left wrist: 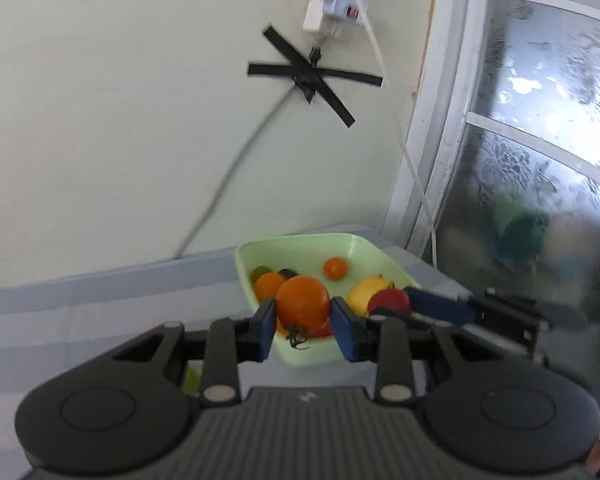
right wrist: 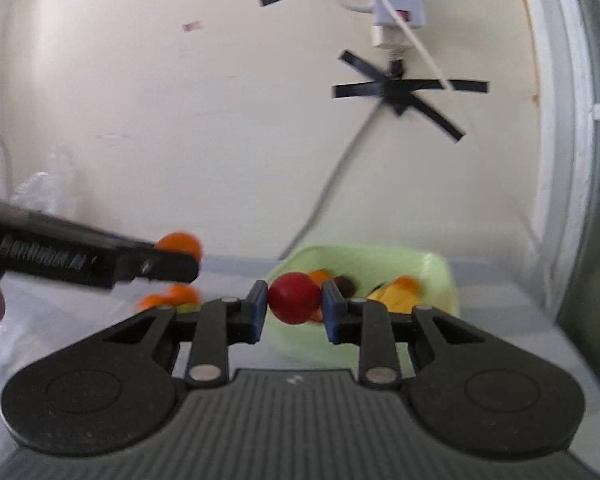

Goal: Organize fruits
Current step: 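Carry both tomatoes into the green basin and open both grippers, then grasp an orange fruit with the left gripper while the right grasps a green tomato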

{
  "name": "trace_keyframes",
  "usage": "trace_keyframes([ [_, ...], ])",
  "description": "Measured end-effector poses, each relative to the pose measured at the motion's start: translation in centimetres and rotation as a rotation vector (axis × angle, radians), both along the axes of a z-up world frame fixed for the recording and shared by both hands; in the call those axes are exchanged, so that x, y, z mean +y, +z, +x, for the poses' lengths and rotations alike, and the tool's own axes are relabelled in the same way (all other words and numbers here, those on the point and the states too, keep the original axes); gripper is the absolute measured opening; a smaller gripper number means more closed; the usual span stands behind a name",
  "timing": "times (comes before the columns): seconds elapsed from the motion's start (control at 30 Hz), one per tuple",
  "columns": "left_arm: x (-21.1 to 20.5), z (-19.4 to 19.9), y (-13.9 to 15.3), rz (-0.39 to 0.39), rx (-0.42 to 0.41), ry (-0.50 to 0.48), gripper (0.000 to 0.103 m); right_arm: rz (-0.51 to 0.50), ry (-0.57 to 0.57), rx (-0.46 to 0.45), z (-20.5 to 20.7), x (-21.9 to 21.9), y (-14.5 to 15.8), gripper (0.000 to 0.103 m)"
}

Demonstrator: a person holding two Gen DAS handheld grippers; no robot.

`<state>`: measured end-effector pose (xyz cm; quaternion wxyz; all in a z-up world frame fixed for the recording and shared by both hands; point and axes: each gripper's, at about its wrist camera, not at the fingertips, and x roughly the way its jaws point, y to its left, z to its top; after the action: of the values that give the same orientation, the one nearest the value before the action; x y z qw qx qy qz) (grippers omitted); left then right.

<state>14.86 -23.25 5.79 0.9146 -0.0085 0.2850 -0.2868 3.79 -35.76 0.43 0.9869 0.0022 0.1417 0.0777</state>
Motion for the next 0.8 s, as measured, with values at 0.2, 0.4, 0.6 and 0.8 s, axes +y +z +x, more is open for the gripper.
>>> trace_keyframes([
  [0.2,-2.6,6.3,-2.5,-0.066,0.199,-0.037,0.030,-0.023,-0.028,0.021,2.8,-1.0,-1.3,0.032],
  [0.4,-3.5,7.8,-4.2,-0.056,0.240,-0.042,0.039,-0.031,-0.056,0.009,2.6,-1.5,-1.8,0.037],
  [0.6,0.7,6.9,-1.8,-0.155,0.192,-0.017,0.041,0.033,-0.074,-0.055,1.2,-2.4,-1.5,0.041],
  [0.8,9.0,4.5,-0.5,-0.177,0.127,0.115,0.041,0.125,0.008,-0.098,-0.4,-2.3,-0.8,0.043],
])
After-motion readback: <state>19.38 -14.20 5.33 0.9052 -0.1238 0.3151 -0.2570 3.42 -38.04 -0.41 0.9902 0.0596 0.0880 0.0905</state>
